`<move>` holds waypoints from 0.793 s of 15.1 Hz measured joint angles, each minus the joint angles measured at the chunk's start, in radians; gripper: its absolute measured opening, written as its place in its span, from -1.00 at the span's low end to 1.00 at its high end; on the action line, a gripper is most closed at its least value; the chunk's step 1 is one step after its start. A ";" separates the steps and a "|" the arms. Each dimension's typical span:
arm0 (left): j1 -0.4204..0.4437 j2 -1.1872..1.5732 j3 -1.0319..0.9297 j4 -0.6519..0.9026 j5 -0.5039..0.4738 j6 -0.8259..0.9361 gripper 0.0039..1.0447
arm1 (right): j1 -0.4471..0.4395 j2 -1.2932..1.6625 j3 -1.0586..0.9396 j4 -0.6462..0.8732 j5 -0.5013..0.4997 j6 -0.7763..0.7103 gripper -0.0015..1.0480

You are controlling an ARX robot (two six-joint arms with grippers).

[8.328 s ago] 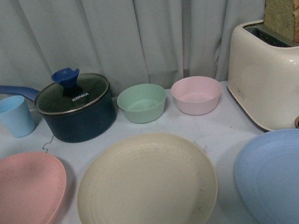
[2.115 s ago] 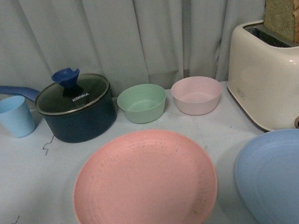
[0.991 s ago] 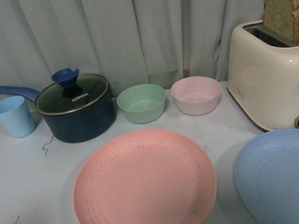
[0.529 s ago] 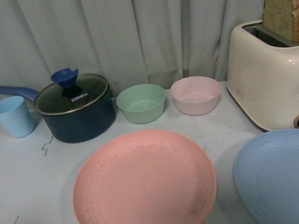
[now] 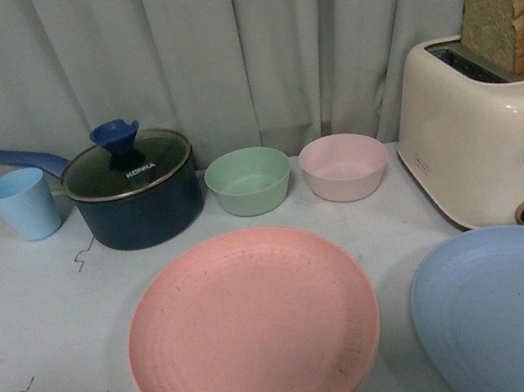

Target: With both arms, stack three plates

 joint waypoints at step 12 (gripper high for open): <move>0.000 0.000 0.000 0.000 0.000 0.000 0.88 | -0.311 1.487 0.287 0.893 -0.052 0.145 0.87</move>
